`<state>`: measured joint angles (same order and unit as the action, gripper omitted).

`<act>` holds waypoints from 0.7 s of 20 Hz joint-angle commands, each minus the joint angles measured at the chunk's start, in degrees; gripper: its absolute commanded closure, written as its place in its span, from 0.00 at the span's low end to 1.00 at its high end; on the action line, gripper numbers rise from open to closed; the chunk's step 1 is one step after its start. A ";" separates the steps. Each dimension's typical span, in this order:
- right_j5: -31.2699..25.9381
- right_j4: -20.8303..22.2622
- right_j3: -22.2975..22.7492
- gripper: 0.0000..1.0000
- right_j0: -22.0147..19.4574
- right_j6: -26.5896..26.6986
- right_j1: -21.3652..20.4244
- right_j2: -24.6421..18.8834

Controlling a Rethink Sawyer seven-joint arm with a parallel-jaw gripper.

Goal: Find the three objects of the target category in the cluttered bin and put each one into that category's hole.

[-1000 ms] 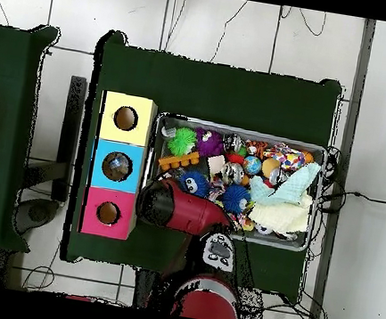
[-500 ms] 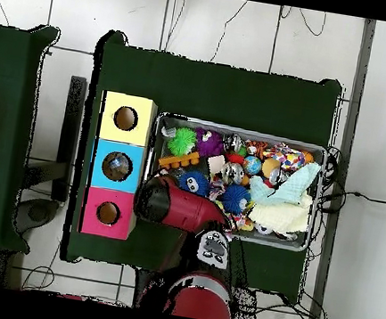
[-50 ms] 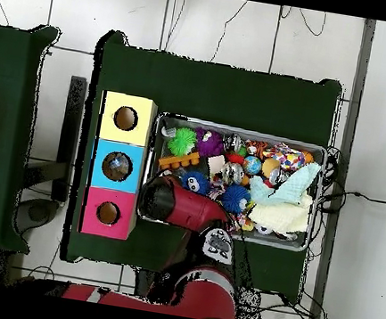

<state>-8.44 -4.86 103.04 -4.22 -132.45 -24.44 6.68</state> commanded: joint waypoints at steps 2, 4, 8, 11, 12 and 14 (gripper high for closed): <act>0.50 -1.05 -5.52 0.00 -1.86 -5.05 3.12 -3.31; 0.23 -1.06 -5.58 0.00 -1.99 -5.00 3.35 -3.43; 1.44 -1.05 -6.07 0.00 -2.41 -5.24 5.17 -3.62; 3.11 -0.61 -7.11 0.00 -3.05 -4.96 7.03 -3.89; 3.62 -0.46 -7.46 0.00 -3.28 -4.85 7.61 -4.02; 4.26 -0.25 -8.17 0.00 -3.68 -4.67 8.54 -4.32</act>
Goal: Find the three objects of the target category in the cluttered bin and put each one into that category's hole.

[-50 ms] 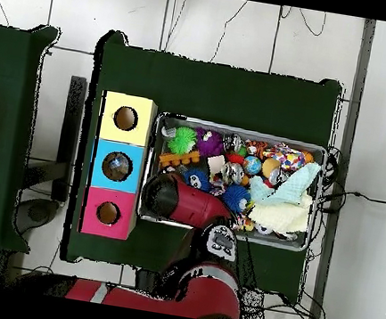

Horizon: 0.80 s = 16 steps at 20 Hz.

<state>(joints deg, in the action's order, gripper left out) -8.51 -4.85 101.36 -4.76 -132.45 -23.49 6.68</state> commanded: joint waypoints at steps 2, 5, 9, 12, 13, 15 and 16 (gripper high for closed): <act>4.61 -0.09 -6.75 0.00 -3.45 -4.56 7.99 -4.55; 5.14 0.06 -7.04 0.00 -3.44 -4.64 8.54 -4.44; 4.39 0.18 -7.28 0.00 -3.93 -4.29 8.69 -4.72; 4.01 0.12 -7.31 1.00 -3.99 -4.27 8.77 -4.63; 3.80 0.08 -7.32 1.00 -4.06 -4.22 8.79 -4.63; 3.70 0.21 -7.26 1.00 -4.34 -4.08 8.89 -4.76; 3.61 0.25 -7.26 1.00 -4.49 -4.06 8.94 -4.86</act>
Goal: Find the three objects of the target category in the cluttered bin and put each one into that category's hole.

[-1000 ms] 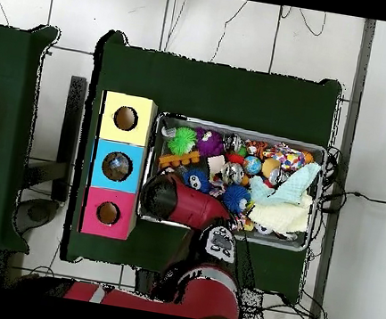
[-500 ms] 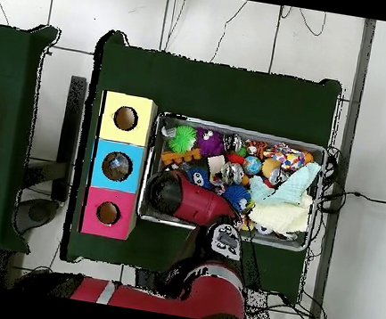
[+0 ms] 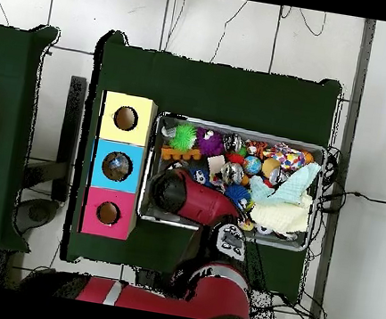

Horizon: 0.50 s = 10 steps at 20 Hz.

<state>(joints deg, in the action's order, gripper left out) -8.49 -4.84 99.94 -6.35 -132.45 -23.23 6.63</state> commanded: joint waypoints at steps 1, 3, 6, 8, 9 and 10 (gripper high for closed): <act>3.62 0.41 -5.74 1.00 -3.19 -3.92 8.68 -5.11; 3.15 0.29 -5.76 1.00 -3.16 -3.92 8.66 -5.01; 3.62 0.19 -5.55 1.00 -2.98 -4.32 8.68 -4.72; 3.31 -0.24 -4.91 1.00 -1.70 -5.24 7.15 -3.02; 2.33 -0.26 -4.30 1.00 -1.44 -5.24 5.87 -2.59; 1.24 -0.23 -3.21 1.00 -1.20 -5.30 4.16 -2.32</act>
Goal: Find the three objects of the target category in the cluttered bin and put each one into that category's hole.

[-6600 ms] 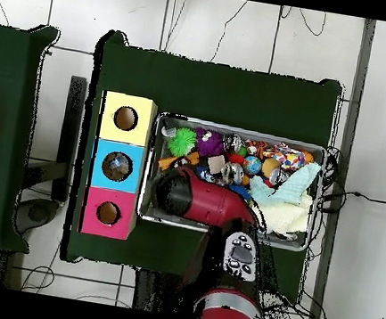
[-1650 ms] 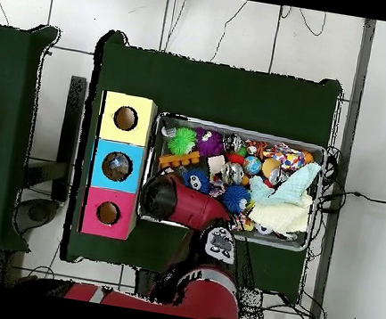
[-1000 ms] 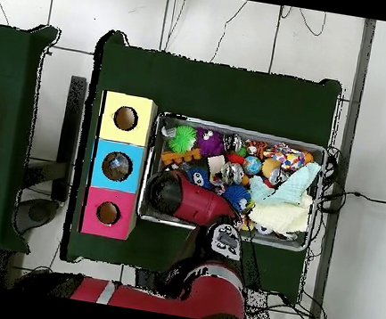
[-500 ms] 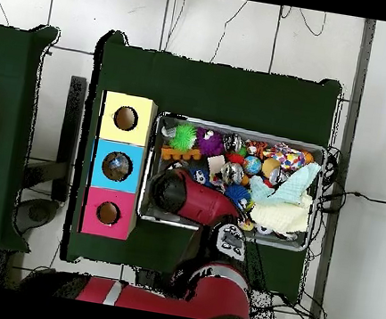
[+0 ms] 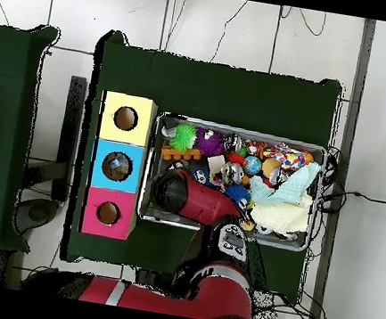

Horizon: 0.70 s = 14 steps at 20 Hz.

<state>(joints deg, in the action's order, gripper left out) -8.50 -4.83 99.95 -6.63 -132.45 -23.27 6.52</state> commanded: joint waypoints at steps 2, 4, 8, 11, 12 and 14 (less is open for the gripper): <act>-3.54 -0.23 1.14 1.00 -0.35 -5.22 -2.86 -1.88; -9.70 -0.67 4.87 1.00 0.90 -5.19 -10.61 -0.92; -15.62 -0.70 6.44 1.00 1.45 -4.34 -16.81 -0.25; -15.41 -0.48 5.94 1.00 1.00 -4.20 -16.39 -0.85; -15.31 -0.42 5.59 1.00 0.84 -4.22 -16.05 -1.00; -14.96 -0.32 5.16 1.00 0.54 -4.29 -15.48 -1.37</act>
<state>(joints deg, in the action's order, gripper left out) -19.23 -4.79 103.83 -5.07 -132.45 -36.63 6.96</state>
